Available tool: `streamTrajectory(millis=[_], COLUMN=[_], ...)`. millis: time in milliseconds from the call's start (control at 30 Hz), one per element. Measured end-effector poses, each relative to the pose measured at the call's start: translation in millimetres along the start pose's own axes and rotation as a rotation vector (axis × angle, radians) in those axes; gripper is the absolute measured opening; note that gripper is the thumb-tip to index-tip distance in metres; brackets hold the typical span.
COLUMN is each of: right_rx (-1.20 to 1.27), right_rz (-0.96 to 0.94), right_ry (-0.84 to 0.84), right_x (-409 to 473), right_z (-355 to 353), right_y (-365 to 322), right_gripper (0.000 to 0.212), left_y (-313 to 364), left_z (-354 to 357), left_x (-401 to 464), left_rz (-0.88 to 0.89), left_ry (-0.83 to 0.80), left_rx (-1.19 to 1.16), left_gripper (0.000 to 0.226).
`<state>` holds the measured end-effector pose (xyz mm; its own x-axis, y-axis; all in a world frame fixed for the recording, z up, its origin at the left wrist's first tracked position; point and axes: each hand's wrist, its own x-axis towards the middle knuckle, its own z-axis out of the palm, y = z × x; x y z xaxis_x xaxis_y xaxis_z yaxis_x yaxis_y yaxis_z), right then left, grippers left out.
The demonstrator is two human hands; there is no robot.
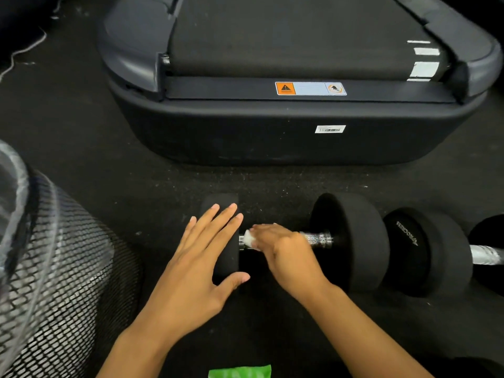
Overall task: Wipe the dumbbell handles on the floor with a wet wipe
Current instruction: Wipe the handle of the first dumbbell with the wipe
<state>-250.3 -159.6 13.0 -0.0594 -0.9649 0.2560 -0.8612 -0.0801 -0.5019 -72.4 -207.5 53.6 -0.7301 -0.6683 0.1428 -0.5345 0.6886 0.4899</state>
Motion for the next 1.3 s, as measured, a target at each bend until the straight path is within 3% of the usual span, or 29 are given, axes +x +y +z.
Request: streamTrajectory(millis=[100,200,500,800,1000,1133,1200,1300], right_rx=[0.0,0.052,0.078,0.118,0.157,0.016,0.018,0.035], right_rz=[-0.039,0.102,0.282,0.31,0.315,0.097,-0.01,0.02], right_ry=[-0.031,-0.109,-0.356,-0.483,-0.384,-0.247,-0.218,-0.168], right_x=[-7.3,9.3,40.7,55.5,35.7,17.8,4.5,4.5], right_z=[-5.7,-9.4,-8.6,-14.7,-22.0,-9.2,-11.8,-15.8], right_y=[5.6,6.4,7.1,6.4,10.9,-5.6,-3.3,1.5], right_gripper=[0.03,0.019,0.018,0.021,0.019,0.017,0.025,0.029], left_y=[0.7,1.4,2.0,1.4,1.4,0.5,0.4,0.8], left_z=[-1.1,-0.9,-1.9,-2.8,-2.6,-1.7,-1.0,-0.5], left_x=[-0.6,-0.9,-0.6,0.8,0.2,-0.6,-0.8,-0.1], left_rz=[0.0,0.003,-0.006,-0.01,0.0,-0.003,-0.002,0.002], left_ry=[-0.008,-0.005,-0.011,-0.007,-0.001,-0.008,-0.015,-0.005], left_rx=[-0.002,0.002,-0.01,-0.022,-0.026,-0.012,-0.016,-0.008], left_gripper=[0.089,0.088,0.088,0.088,0.088,0.088,0.089,0.088])
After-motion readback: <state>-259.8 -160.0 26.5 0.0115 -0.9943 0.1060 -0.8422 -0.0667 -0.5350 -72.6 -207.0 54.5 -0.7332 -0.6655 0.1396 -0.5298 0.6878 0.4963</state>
